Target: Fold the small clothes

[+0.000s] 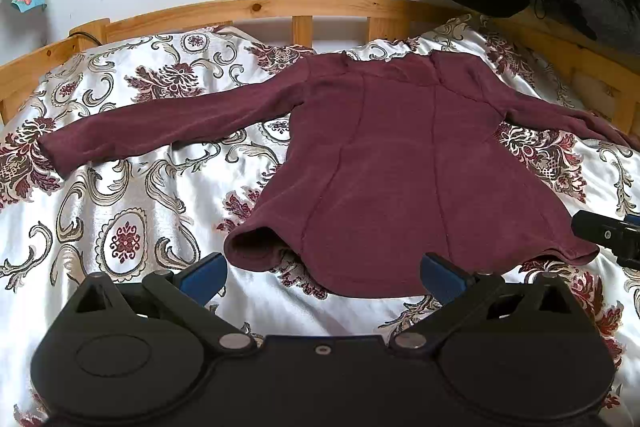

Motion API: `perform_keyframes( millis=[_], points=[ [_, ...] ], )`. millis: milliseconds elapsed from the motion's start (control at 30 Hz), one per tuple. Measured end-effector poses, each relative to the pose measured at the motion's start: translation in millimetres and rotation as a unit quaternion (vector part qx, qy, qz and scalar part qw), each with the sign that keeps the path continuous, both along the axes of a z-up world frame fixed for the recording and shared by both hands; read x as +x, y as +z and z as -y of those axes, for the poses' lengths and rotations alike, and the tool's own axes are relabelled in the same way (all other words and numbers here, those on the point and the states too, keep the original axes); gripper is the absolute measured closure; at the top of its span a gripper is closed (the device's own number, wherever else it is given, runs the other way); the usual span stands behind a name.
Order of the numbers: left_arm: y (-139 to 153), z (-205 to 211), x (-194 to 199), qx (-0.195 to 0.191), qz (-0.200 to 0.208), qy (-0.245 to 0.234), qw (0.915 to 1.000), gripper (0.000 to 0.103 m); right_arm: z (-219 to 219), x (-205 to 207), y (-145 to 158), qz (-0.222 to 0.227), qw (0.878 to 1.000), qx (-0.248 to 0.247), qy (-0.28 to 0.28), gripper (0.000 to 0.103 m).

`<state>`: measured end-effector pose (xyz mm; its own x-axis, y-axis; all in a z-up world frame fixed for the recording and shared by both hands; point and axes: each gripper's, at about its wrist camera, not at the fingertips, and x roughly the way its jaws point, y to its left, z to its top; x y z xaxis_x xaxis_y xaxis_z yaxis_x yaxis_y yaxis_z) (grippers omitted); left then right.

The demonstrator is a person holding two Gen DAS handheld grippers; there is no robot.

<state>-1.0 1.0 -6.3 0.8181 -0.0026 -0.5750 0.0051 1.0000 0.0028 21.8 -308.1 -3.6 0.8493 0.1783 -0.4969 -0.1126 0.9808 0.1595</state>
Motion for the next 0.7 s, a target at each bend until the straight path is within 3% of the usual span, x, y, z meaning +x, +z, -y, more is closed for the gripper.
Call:
perform_keyframes(
  millis=[200,400,600,700],
  points=[
    [0,1,0,0.003,-0.006,-0.001,1.0000,0.001,2,1,1,-0.002,1.000,0.006,-0.006,0.000],
    [5,9,10,0.030,-0.017,-0.006,0.9994,0.001,12,4,10,0.000,0.999,0.010,-0.041,0.000],
    [34,19,36,0.066,-0.017,-0.031,0.9972,0.001,47,17,37,0.020,0.996,-0.008,-0.089,0.000],
    [58,24,54,0.065,-0.009,-0.032,0.9973,0.001,77,30,51,0.026,0.992,-0.029,-0.117,0.000]
  ],
)
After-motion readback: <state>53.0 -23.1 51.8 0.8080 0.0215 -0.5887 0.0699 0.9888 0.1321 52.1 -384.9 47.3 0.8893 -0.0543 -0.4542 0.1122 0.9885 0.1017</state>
